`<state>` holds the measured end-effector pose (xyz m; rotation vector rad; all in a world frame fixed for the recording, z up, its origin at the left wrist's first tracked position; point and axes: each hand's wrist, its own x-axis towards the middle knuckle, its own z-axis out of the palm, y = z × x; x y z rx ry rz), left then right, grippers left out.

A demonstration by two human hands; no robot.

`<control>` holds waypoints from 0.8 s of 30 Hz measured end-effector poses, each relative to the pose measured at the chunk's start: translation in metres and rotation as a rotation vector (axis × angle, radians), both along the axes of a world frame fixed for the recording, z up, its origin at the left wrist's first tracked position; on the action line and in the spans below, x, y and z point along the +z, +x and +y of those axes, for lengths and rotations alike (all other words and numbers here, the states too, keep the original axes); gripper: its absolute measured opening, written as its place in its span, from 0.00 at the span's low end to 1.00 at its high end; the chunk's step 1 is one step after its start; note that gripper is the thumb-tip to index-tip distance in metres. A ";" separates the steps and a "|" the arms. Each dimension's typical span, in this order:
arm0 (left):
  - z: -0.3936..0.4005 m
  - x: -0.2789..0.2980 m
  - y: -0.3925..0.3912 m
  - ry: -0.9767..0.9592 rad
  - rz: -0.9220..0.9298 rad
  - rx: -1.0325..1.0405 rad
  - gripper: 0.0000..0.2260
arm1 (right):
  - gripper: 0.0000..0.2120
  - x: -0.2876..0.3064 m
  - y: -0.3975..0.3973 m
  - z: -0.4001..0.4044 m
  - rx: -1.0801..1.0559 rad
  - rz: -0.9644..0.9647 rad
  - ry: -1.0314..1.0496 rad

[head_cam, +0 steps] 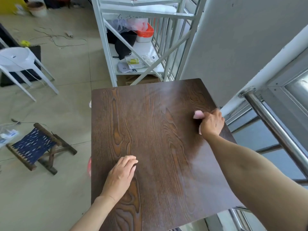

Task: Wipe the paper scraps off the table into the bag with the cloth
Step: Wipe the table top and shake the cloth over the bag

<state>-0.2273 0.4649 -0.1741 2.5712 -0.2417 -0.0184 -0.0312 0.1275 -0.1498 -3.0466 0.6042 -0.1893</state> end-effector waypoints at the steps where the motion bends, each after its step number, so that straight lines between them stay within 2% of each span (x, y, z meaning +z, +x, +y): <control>1: 0.002 -0.001 -0.002 0.002 0.000 -0.002 0.16 | 0.13 -0.004 -0.003 -0.003 -0.071 0.029 0.040; 3: 0.004 -0.003 -0.004 0.000 -0.002 -0.010 0.18 | 0.14 -0.011 -0.011 0.004 -0.178 0.027 0.182; 6: 0.005 -0.004 -0.005 -0.011 -0.001 -0.021 0.19 | 0.15 -0.019 -0.019 0.037 -0.134 -0.015 0.254; 11: 0.009 -0.006 -0.007 -0.006 0.009 -0.050 0.15 | 0.17 -0.023 -0.033 0.127 0.165 0.030 0.214; 18: 0.017 0.000 -0.015 0.085 0.001 -0.060 0.11 | 0.18 -0.014 -0.093 0.272 0.707 0.193 0.325; 21: 0.023 0.001 -0.020 0.126 0.003 -0.055 0.13 | 0.15 -0.012 -0.092 0.281 0.809 0.229 0.433; 24: 0.030 0.002 -0.024 0.105 0.011 -0.050 0.15 | 0.21 0.000 -0.074 0.258 0.819 0.267 0.500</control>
